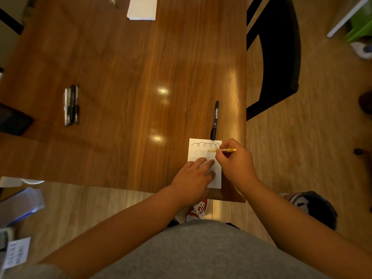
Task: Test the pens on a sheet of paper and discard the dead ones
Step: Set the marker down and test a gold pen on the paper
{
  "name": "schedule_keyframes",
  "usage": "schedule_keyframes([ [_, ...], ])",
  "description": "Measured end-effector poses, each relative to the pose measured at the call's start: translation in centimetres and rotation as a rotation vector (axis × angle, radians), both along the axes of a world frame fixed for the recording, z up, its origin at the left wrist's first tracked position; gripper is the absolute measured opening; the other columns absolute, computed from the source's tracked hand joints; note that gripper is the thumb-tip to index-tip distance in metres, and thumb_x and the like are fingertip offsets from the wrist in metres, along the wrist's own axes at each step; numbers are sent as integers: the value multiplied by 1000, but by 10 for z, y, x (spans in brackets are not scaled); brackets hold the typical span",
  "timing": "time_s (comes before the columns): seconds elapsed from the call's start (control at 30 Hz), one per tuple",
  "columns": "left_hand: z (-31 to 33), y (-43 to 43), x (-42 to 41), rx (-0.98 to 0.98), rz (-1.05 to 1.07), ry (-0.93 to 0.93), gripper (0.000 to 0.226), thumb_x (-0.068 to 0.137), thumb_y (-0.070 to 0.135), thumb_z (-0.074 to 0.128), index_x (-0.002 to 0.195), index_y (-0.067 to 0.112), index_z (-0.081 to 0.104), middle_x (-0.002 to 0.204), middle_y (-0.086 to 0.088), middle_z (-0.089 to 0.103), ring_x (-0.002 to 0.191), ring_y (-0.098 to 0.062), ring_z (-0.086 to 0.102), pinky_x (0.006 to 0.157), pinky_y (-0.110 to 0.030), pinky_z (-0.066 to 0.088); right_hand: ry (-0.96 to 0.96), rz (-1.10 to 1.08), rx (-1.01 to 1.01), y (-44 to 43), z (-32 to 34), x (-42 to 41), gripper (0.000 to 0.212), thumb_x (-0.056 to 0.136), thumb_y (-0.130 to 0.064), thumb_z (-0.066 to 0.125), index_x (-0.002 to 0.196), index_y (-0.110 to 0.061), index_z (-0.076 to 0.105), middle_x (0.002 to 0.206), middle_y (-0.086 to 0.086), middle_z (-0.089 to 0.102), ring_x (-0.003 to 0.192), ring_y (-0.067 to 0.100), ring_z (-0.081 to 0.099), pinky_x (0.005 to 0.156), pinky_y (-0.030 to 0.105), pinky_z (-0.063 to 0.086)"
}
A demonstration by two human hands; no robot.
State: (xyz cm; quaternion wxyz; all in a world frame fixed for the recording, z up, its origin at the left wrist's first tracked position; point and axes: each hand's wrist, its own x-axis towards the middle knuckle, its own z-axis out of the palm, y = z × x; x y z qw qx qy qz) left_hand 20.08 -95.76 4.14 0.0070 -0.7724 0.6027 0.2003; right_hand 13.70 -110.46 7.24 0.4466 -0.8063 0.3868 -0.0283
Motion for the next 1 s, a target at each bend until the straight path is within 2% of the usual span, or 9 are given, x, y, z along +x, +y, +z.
schedule_keyframes([
  [0.13, 1, -1, 0, -5, 8, 49, 56, 95, 38, 54, 144, 19, 37, 157, -9, 25, 142, -30, 24, 110, -44, 31, 2, -8, -4, -2, -2, -4, 10, 92, -25, 65, 96, -27, 56, 108, -2, 68, 86, 10, 60, 56, 14, 47],
  [0.33, 1, -4, -2, 22, -16, 3, 62, 95, 44, 51, 148, 24, 28, 155, -10, 25, 139, -32, 25, 107, -46, 33, 4, -10, -3, -3, 0, -9, 10, 91, -23, 66, 93, -28, 57, 95, -9, 64, 86, 10, 63, 56, 10, 42],
  [0.47, 2, -7, -2, 15, -18, -15, 60, 93, 43, 54, 145, 23, 34, 153, -11, 28, 136, -32, 29, 104, -46, 36, 15, -2, -14, -2, -2, -13, 9, 91, -23, 66, 95, -25, 57, 104, 0, 69, 88, 13, 63, 58, 12, 44],
  [0.63, 3, -11, -3, -26, -50, -9, 55, 91, 39, 57, 140, 18, 43, 149, -10, 36, 133, -29, 33, 103, -43, 38, -3, 23, 18, 0, -2, -14, 10, 92, -22, 65, 96, -26, 57, 107, -1, 68, 93, 10, 59, 62, 12, 45],
  [0.73, 3, -13, -4, -28, -50, 6, 55, 91, 37, 57, 140, 18, 41, 147, -10, 38, 130, -28, 36, 100, -41, 40, -15, 23, 9, 0, -2, -10, 9, 92, -23, 65, 97, -26, 58, 105, 0, 69, 89, 8, 59, 65, 15, 49],
  [0.9, 0, -13, -4, 8, -77, -3, 62, 94, 42, 53, 147, 25, 27, 153, -12, 27, 135, -32, 29, 104, -46, 37, -26, -4, 13, -5, -2, -7, 10, 92, -22, 65, 97, -26, 57, 105, 1, 69, 89, 11, 62, 67, 26, 58],
  [1.0, 2, -15, -5, 15, -64, 1, 61, 94, 44, 52, 148, 26, 29, 152, -12, 28, 135, -33, 29, 103, -47, 36, -20, -17, -10, -9, -3, -8, 9, 92, -22, 65, 96, -24, 58, 100, -1, 68, 87, 12, 63, 57, 16, 50],
])
